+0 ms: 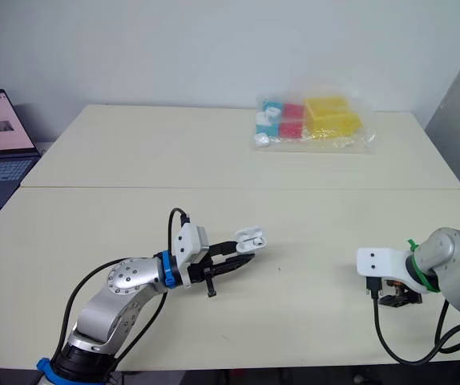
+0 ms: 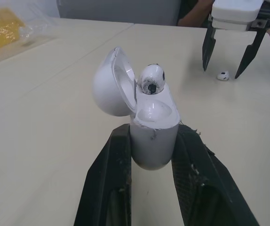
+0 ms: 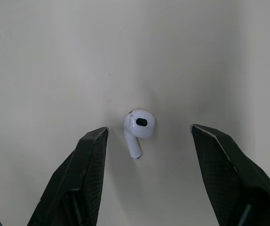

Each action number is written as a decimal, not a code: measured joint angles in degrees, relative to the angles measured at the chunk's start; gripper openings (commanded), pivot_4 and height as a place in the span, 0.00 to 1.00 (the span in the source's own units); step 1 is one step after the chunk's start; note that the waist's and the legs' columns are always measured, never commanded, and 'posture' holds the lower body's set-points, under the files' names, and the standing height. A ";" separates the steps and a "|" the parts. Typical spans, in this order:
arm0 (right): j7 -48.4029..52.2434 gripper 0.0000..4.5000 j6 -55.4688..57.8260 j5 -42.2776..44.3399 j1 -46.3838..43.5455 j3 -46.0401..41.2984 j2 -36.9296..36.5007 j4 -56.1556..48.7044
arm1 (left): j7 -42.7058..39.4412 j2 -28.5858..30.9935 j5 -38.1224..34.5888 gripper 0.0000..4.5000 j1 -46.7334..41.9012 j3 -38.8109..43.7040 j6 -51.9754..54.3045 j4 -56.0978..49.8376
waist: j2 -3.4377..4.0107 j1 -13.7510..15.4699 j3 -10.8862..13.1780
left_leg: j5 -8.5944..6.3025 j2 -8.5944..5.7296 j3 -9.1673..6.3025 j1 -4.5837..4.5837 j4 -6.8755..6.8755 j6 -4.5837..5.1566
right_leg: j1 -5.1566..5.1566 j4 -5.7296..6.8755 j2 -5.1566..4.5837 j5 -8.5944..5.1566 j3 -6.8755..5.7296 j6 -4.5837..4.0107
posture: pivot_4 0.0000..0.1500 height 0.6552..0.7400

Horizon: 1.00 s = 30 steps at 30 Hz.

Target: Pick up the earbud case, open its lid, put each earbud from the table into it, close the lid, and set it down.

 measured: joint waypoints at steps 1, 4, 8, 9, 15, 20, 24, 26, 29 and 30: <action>0.25 0.64 0.02 -0.23 -0.23 0.08 0.11 0.00 | 0.02 -0.01 0.02 0.18 0.17 -0.01 -0.01 0.00 | 0.00 -0.01 0.00 | 0.00 0.00 0.00 0.01 0.00 0.00 | 0.00 0.00 0.00 0.00 0.00 0.00 | 1.00 1.00; 0.79 0.64 0.02 -0.82 -0.71 0.34 0.72 0.47 | 0.12 -0.03 0.14 0.18 0.37 -0.02 -0.01 0.00 | 0.00 -0.02 0.00 | 0.00 0.01 -0.01 0.02 0.01 0.00 | 0.01 0.01 0.00 0.00 -0.04 0.00 | 1.00 1.00; 1.62 0.64 0.02 -1.34 -1.27 0.38 1.47 1.17 | 0.15 -0.10 0.34 0.18 0.37 -0.02 -0.01 0.00 | 0.00 -0.06 0.00 | 0.00 0.01 -0.01 0.07 0.01 0.00 | 0.04 0.03 0.01 0.00 -0.02 0.00 | 1.00 1.00; 1.70 0.64 0.00 -1.62 -1.46 0.45 1.69 1.31 | 0.15 -0.10 0.36 0.18 0.37 -0.02 -0.02 0.01 | -0.01 -0.07 -0.01 | 0.00 0.02 -0.01 0.07 0.01 0.00 | 0.04 0.04 0.02 0.00 -0.02 0.00 | 1.00 1.00; 2.82 0.64 -0.06 -2.63 -2.27 0.74 2.56 2.15 | 0.04 -0.23 0.78 0.18 0.34 -0.02 -0.04 0.32 | -0.02 -0.15 -0.01 | 0.00 0.01 0.00 0.13 0.02 0.00 | 0.09 0.05 0.02 0.02 0.00 0.01 | 1.00 1.00; 3.13 0.35 0.07 -2.93 -2.66 0.74 3.31 2.15 | -0.02 -0.34 0.87 0.18 0.35 -0.02 -0.06 0.43 | -0.02 -0.17 -0.01 | 0.00 0.01 -0.02 0.15 0.02 0.00 | 0.10 0.06 0.03 0.02 -0.01 0.01 | 1.00 1.00; 3.22 0.09 0.05 -2.94 -2.74 0.73 3.45 2.08 | -0.02 -0.36 0.90 0.18 0.34 -0.02 -0.06 0.43 | -0.02 -0.15 -0.01 | 0.00 0.01 -0.01 0.14 0.02 0.00 | 0.10 0.06 0.02 0.01 0.00 0.01 | 1.00 1.00; 3.25 0.09 0.06 -2.98 -2.75 0.73 3.47 2.08 | -0.03 -0.36 0.93 0.18 0.34 -0.02 -0.06 0.43 | -0.02 -0.15 -0.01 | 0.00 0.01 0.00 0.14 0.02 0.00 | 0.10 0.06 0.02 0.01 0.01 0.01 | 1.00 1.00; 3.30 0.09 0.11 -2.98 -2.76 0.73 3.49 2.04 | -0.10 -0.36 0.95 0.18 0.35 -0.03 -0.06 0.44 | -0.02 -0.15 -0.01 | 0.00 0.01 -0.01 0.15 0.02 0.00 | 0.10 0.06 0.02 0.01 -0.01 0.01 | 1.00 1.00; 3.32 0.09 0.09 -2.97 -2.76 0.72 3.48 2.02 | -0.11 -0.36 0.96 0.18 0.34 -0.05 -0.06 0.44 | -0.02 -0.15 -0.01 | 0.00 0.01 -0.01 0.15 0.02 0.00 | 0.10 0.06 0.02 0.01 -0.01 0.01 | 1.00 1.00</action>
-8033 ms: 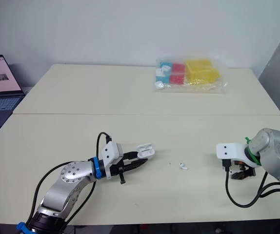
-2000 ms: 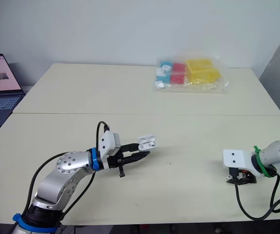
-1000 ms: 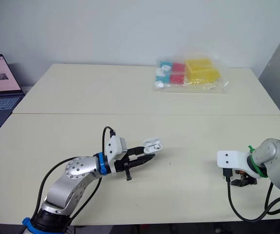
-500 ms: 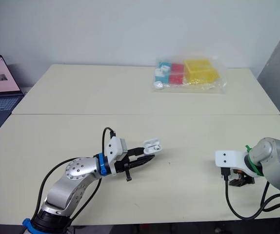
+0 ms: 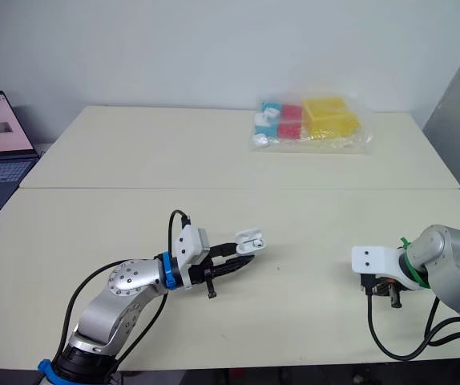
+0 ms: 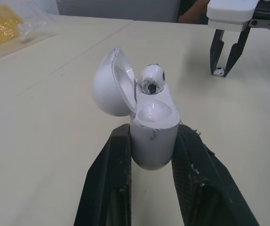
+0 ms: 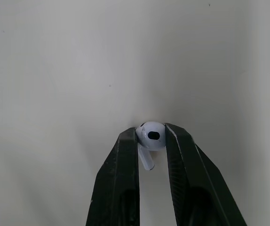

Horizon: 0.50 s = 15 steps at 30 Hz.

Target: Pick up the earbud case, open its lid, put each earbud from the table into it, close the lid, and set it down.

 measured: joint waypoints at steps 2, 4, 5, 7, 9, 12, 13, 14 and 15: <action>0.09 0.09 -0.19 0.06 0.12 -0.15 -0.11 -0.02 | -0.02 0.00 0.01 0.18 0.00 -0.19 0.00 0.03 | 0.00 0.00 0.00 | 0.00 0.00 0.00 0.00 -0.01 0.00 | 0.00 0.00 0.00 0.00 0.00 0.00 | 1.00 1.00; 0.55 0.09 -0.27 0.52 0.61 -0.75 -0.47 -0.18 | -0.02 -0.01 0.01 0.18 0.00 -0.37 0.00 0.07 | 0.01 0.04 0.00 | 0.00 -0.01 0.01 -0.02 -0.01 0.00 | -0.02 0.00 0.00 0.00 0.00 -0.01 | 1.00 1.00; 0.91 0.09 -0.25 1.07 0.97 -1.13 -0.93 -0.50 | 0.00 -0.01 0.01 0.18 0.00 -0.36 0.00 0.11 | 0.01 0.07 0.01 | 0.00 -0.01 0.01 -0.04 -0.02 0.00 | -0.03 0.00 0.00 -0.01 0.01 0.00 | 1.00 1.00; 1.30 0.09 -0.08 2.56 1.24 -2.23 -1.45 -1.16 | 0.00 -0.03 0.00 0.18 -0.02 -0.37 0.00 0.20 | 0.01 0.06 0.01 | 0.00 -0.01 0.02 -0.04 -0.01 0.00 | -0.04 0.00 0.00 -0.01 0.03 0.00 | 1.00 1.00; 1.98 0.09 0.96 5.58 1.35 -5.54 -1.39 -2.76 | 0.07 -0.23 -0.25 0.18 -0.12 -0.28 0.12 0.25 | 0.02 0.04 0.01 | 0.00 -0.01 0.01 -0.04 -0.01 0.00 | -0.04 0.00 0.00 -0.01 0.02 0.00 | 1.00 1.00; 2.26 0.09 5.98 13.41 0.44 -12.53 1.29 -7.60 | 0.18 -1.06 -1.28 0.18 -0.71 0.27 0.48 0.41 | 0.01 0.05 0.01 | 0.00 0.00 -0.04 -0.04 -0.01 0.00 | -0.02 0.01 0.03 0.00 -0.02 0.00 | 1.00 1.00; 2.02 0.09 8.44 16.58 -0.27 -15.15 3.40 -9.53 | 0.27 -1.38 -1.68 0.18 -1.07 0.65 0.54 0.43 | 0.00 0.06 0.01 | 0.00 0.01 -0.08 -0.04 0.00 0.00 | 0.00 0.01 0.05 0.00 -0.05 0.00 | 1.00 1.00; 1.54 0.09 11.06 19.64 -1.20 -17.36 5.84 -11.56 | 0.44 -1.70 -2.19 0.18 -1.51 0.96 0.76 0.52 | 0.00 0.05 0.01 | 0.00 0.01 -0.08 -0.03 0.00 0.00 | -0.01 0.02 0.07 0.00 -0.03 0.00 | 1.00 1.00; 0.18 0.09 14.47 23.66 -2.52 -19.95 9.30 -14.31 | 0.73 -2.37 -2.76 0.18 -2.47 1.36 1.33 0.56 | 0.00 0.10 0.01 | 0.00 0.00 -0.11 -0.05 0.00 0.00 | 0.01 0.03 0.07 0.00 -0.04 0.00 | 1.00 1.00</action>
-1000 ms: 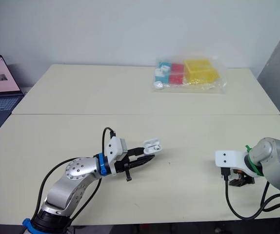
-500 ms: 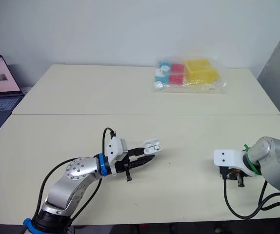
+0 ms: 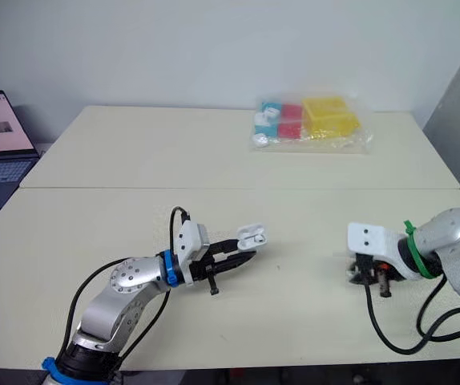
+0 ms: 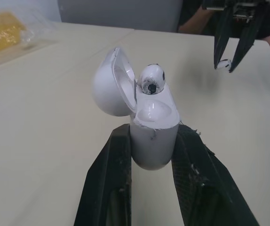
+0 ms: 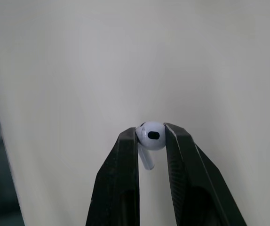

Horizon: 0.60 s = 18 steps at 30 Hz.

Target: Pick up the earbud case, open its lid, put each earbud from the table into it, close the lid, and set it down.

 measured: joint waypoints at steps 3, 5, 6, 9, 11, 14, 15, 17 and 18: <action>-4.75 0.09 8.04 7.35 -2.87 -3.70 7.23 -4.20 | 0.49 -0.48 -1.16 0.18 -1.65 0.35 0.85 0.09 | 0.00 0.04 0.00 | 0.00 -0.03 0.01 -0.03 0.02 0.00 | 0.00 0.00 -0.03 0.00 0.01 0.01 | 1.00 1.00; -9.50 0.09 11.97 10.97 -4.34 -5.91 12.38 -5.01 | 0.54 -0.46 -1.64 0.18 -1.88 0.76 1.39 0.30 | -0.04 0.02 -0.01 | 0.00 -0.02 0.04 -0.07 0.01 0.00 | 0.00 -0.06 -0.05 0.01 0.03 0.02 | 1.00 1.00; -11.45 0.09 12.53 11.93 -5.23 -6.72 15.55 -5.09 | 0.55 -0.55 -1.81 0.18 -2.14 0.79 1.54 0.57 | -0.04 -0.02 -0.01 | 0.00 -0.01 0.04 -0.06 0.04 0.00 | -0.03 -0.04 -0.04 0.02 0.07 0.02 | 1.00 1.00; -20.49 0.09 12.78 15.26 -6.90 -9.50 30.10 -5.30 | 0.65 -1.33 -2.36 0.18 -4.08 0.71 2.85 1.20 | -0.10 -0.07 -0.05 | 0.00 0.02 -0.05 -0.11 0.03 0.00 | -0.06 0.00 0.08 0.02 0.02 0.02 | 1.00 1.00; -26.32 0.09 9.17 15.64 -6.32 -9.28 36.74 -5.22 | 0.49 -1.38 -3.17 0.18 -5.00 0.74 3.35 1.19 | -0.08 -0.03 -0.05 | 0.00 0.04 -0.07 -0.12 -0.03 0.00 | -0.07 0.00 0.09 0.01 0.00 0.01 | 1.00 1.00; -32.42 0.09 5.84 14.82 -4.83 -8.15 41.42 -4.86 | 0.51 -1.25 -3.63 0.18 -5.85 1.05 4.24 1.45 | -0.08 0.04 -0.05 | 0.00 0.03 -0.01 -0.17 0.00 0.00 | -0.08 -0.03 0.07 0.01 0.04 0.01 | 1.00 1.00; -34.11 0.09 5.41 14.86 -4.41 -7.43 42.49 -4.59 | 0.51 -1.24 -3.75 0.18 -6.37 1.21 4.57 1.51 | -0.07 0.02 -0.05 | 0.00 0.01 0.00 -0.18 0.00 0.00 | -0.09 -0.03 0.03 0.01 0.06 0.01 | 1.00 1.00; -36.19 0.09 4.24 14.78 -4.18 -6.42 43.31 -4.20 | 0.52 -1.22 -4.03 0.18 -6.90 1.53 5.12 1.50 | -0.07 0.01 -0.05 | 0.00 0.00 0.01 -0.17 0.02 0.00 | -0.08 -0.03 0.01 0.02 0.08 0.02 | 1.00 1.00; -37.25 0.09 2.76 14.45 -3.80 -5.59 43.62 -4.03 | 0.58 -1.22 -4.32 0.18 -7.01 1.73 5.44 1.50 | -0.08 0.01 -0.05 | 0.00 0.00 0.00 -0.16 0.01 0.00 | -0.08 -0.04 0.01 0.02 0.07 0.02 | 1.00 1.00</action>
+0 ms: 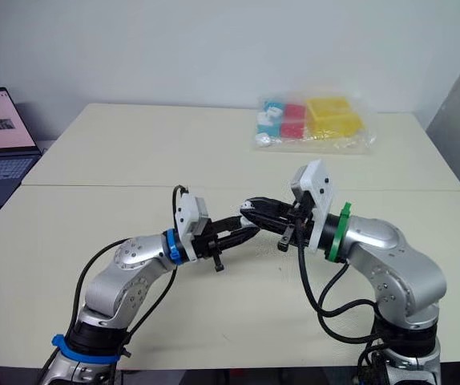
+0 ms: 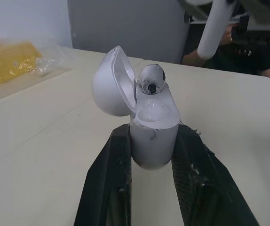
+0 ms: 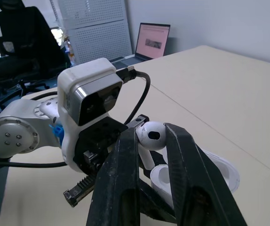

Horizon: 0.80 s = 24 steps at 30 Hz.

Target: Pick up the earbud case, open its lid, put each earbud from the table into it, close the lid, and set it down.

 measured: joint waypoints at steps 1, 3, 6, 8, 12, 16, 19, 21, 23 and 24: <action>-1.12 0.09 -1.99 -0.60 0.71 1.24 0.76 0.25 | 0.10 0.00 -0.36 0.18 -0.22 0.31 0.54 0.00 | 0.00 0.00 0.00 | 0.00 0.01 0.00 0.00 -0.01 0.00 | 0.00 0.00 0.01 0.00 -0.04 0.00 | 1.00 1.00; -2.78 0.09 -5.23 -2.17 1.74 4.10 1.69 1.37 | 0.19 0.00 -0.94 0.18 -0.90 0.57 1.24 -0.01 | 0.00 -0.05 0.00 | 0.00 0.03 -0.03 0.01 -0.02 0.00 | 0.00 0.02 0.04 0.00 -0.06 -0.01 | 1.00 1.00; -4.79 0.09 -9.37 -4.12 2.53 6.22 1.82 3.34 | 0.17 0.10 -1.36 0.18 -1.46 0.64 1.93 -0.01 | 0.00 -0.11 0.00 | 0.00 0.03 -0.02 0.03 -0.02 0.00 | 0.00 0.03 0.06 0.00 -0.03 -0.01 | 1.00 1.00; -5.02 0.09 -11.03 -4.48 3.01 7.01 0.99 4.02 | 0.14 0.23 -1.43 0.18 -1.45 0.66 2.13 -0.01 | 0.00 -0.12 0.00 | 0.00 0.02 -0.01 0.02 -0.02 0.00 | 0.00 0.02 0.05 0.00 -0.03 -0.01 | 1.00 1.00; -6.02 0.09 -13.37 -4.98 3.48 8.84 0.72 4.83 | 0.15 0.36 -1.49 0.18 -1.46 0.70 2.23 0.00 | 0.00 -0.12 0.00 | 0.00 0.03 -0.02 0.02 -0.03 0.00 | -0.01 0.01 0.06 0.00 -0.03 -0.01 | 1.00 1.00; -6.97 0.09 -14.90 -5.75 3.96 9.47 0.16 5.06 | 0.18 0.46 -1.51 0.18 -1.46 0.70 2.32 0.00 | 0.00 -0.12 0.00 | 0.00 0.03 -0.02 0.01 -0.03 0.00 | 0.00 0.01 0.05 0.00 -0.04 -0.01 | 1.00 1.00; -7.09 0.09 -15.48 -5.92 4.75 9.88 -0.73 5.16 | 0.27 0.63 -1.54 0.18 -1.46 0.72 2.40 0.03 | 0.00 -0.11 0.00 | 0.00 0.03 -0.01 0.01 -0.03 0.00 | -0.01 0.01 0.05 0.00 -0.03 -0.01 | 1.00 1.00; -7.16 0.09 -15.76 -5.85 4.89 9.88 -0.78 5.18 | 0.29 0.68 -1.54 0.18 -1.48 0.72 2.40 0.02 | 0.00 -0.11 0.00 | 0.00 0.03 -0.02 0.02 -0.04 0.00 | -0.01 0.01 0.05 -0.01 -0.04 -0.01 | 1.00 1.00; -7.16 0.09 -15.90 -5.83 4.91 9.88 -1.03 5.18 | 0.31 0.68 -1.54 0.18 -1.48 0.72 2.40 0.02 | 0.00 -0.11 0.00 | 0.00 0.04 -0.02 0.02 -0.04 0.00 | -0.01 0.01 0.05 -0.01 -0.04 -0.01 | 1.00 1.00; -7.16 0.09 -15.97 -5.81 4.91 9.88 -1.23 5.18 | 0.30 0.68 -1.54 0.18 -1.47 0.72 2.40 0.02 | 0.00 -0.11 0.00 | 0.00 0.03 -0.02 0.02 -0.04 0.00 | -0.01 0.01 0.05 -0.01 -0.04 -0.01 | 1.00 1.00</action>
